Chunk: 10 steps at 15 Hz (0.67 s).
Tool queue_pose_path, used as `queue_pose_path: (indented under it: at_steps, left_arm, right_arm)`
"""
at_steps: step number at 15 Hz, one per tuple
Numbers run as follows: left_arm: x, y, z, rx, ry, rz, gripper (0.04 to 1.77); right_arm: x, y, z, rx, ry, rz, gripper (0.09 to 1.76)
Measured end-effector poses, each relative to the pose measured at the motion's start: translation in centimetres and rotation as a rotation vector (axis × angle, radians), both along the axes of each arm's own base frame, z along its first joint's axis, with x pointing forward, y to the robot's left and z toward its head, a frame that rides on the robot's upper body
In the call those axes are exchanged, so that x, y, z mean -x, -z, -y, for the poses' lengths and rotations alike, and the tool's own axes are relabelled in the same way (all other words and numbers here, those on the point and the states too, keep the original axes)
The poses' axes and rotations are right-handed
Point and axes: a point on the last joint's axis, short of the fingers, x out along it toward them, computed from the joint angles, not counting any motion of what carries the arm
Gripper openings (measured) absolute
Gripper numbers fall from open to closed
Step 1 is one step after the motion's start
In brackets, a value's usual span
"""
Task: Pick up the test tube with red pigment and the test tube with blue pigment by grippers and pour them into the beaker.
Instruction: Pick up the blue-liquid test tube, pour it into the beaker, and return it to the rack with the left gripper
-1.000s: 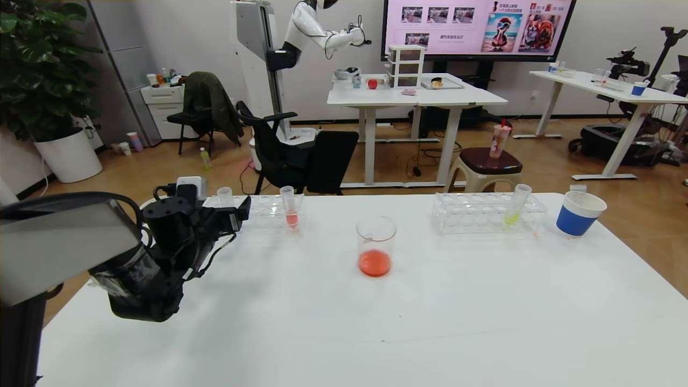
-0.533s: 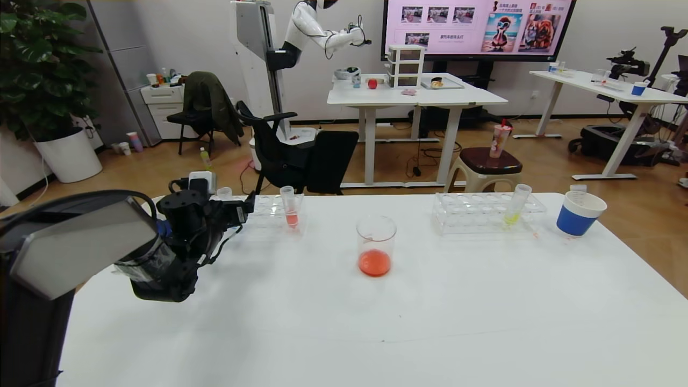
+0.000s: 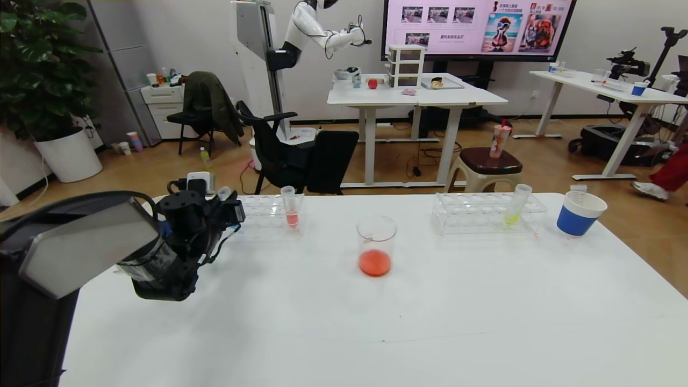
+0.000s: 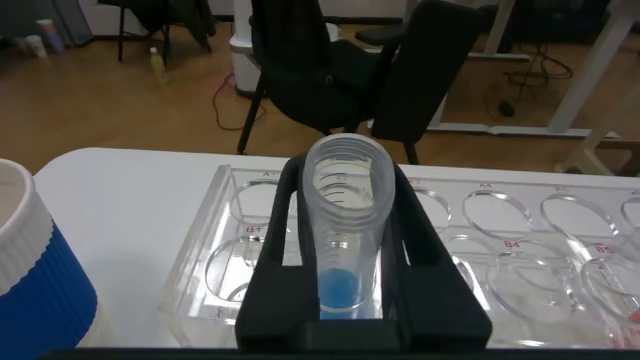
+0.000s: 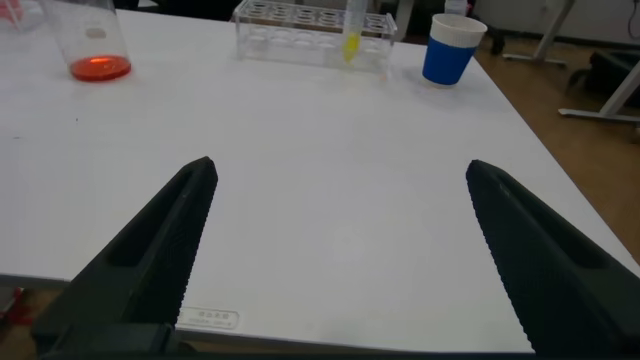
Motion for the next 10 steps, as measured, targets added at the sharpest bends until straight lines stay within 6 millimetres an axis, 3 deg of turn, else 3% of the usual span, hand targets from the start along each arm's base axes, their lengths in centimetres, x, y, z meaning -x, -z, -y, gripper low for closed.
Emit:
queue_pose_path:
  at_steps: [1,5,10]
  left_arm:
    - [0.0,0.0,-0.1,0.001,0.000,0.001,0.56]
    - [0.0,-1.1,0.2,-0.003,0.004,0.006,0.50]
    - [0.3,-6.2,0.3,-0.003,0.010,0.009,0.50]
  right_arm:
    - [0.0,0.0,0.0,0.000,0.001,0.000,1.74]
    - [0.0,0.0,0.0,0.000,0.001,0.000,1.74]
    - [0.0,0.0,0.0,0.000,0.001,0.000,1.74]
